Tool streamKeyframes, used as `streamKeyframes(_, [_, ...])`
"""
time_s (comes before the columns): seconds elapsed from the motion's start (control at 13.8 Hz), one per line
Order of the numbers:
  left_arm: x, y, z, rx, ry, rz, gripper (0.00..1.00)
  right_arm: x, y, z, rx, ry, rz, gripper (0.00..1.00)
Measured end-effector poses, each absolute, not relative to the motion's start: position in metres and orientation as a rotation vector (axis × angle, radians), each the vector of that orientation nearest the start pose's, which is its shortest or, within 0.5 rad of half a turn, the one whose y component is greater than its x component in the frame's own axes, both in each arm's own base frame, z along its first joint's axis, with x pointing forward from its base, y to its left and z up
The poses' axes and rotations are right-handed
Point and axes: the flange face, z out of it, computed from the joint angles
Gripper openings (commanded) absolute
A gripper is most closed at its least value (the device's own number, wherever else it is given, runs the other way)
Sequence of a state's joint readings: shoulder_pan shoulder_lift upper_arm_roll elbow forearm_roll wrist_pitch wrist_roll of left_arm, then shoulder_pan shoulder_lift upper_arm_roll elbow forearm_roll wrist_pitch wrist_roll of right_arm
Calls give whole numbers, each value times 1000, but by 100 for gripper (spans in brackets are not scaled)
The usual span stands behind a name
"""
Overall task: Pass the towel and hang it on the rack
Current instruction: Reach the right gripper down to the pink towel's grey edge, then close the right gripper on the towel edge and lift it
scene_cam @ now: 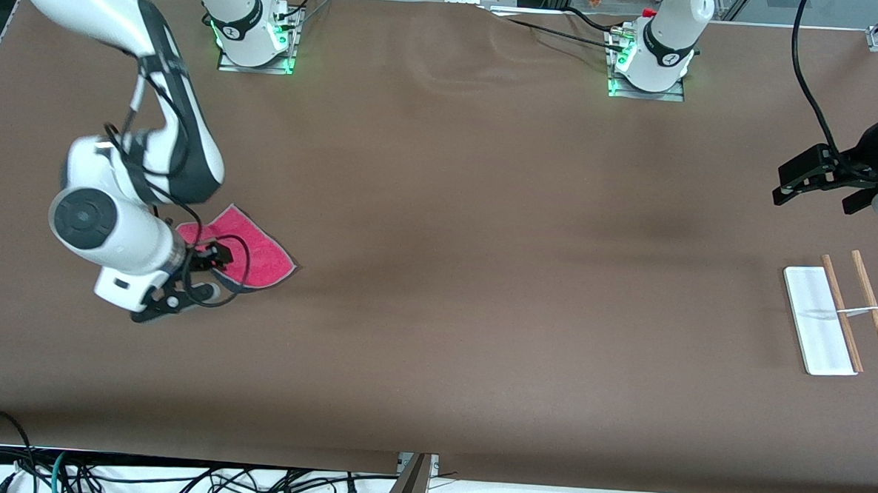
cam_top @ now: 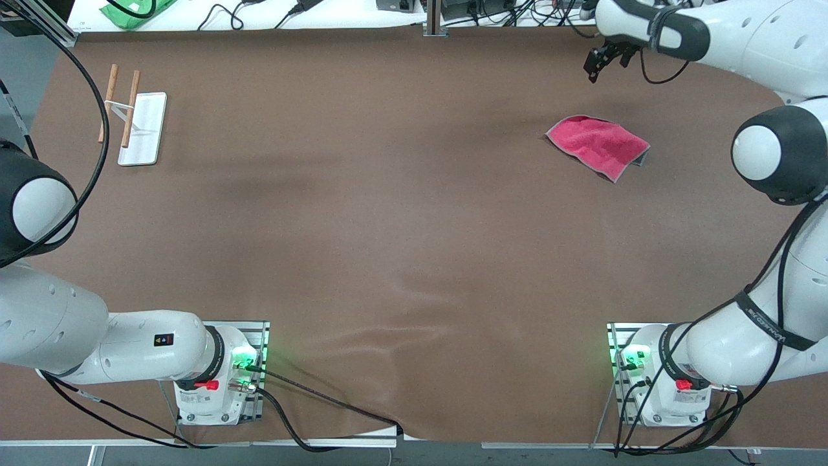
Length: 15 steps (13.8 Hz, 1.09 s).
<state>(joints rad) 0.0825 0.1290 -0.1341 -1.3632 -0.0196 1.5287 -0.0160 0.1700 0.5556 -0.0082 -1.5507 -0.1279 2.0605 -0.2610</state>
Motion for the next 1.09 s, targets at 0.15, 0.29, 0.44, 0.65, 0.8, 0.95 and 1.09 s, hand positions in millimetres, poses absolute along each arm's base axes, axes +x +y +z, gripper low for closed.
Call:
streamKeyframes(0.15, [590,-27,645,-3179,58,-58,100,682,91,283,-3124,-901,0,100])
streamKeyframes(0.29, [590,-27,645,-3179,58,-58,100,669,77,247,-3099,-966,-65,100])
streamKeyframes(0.44, [590,-27,645,-3179,58,-55,100,654,74,223,-3087,-983,-63,100])
streamKeyframes(0.65, [590,-27,644,-3179,58,-52,100,647,76,214,-3073,-1013,-40,100])
streamKeyframes(0.8, [589,-26,643,-3179,55,-36,100,647,76,214,-3058,-1058,-36,100])
streamKeyframes(0.95, [588,-25,643,-3178,52,-31,100,646,76,214,-3053,-1072,-35,100])
streamKeyframes(1.09, [588,-27,643,-3179,59,-31,100,646,76,213,-3045,-1094,-30,100])
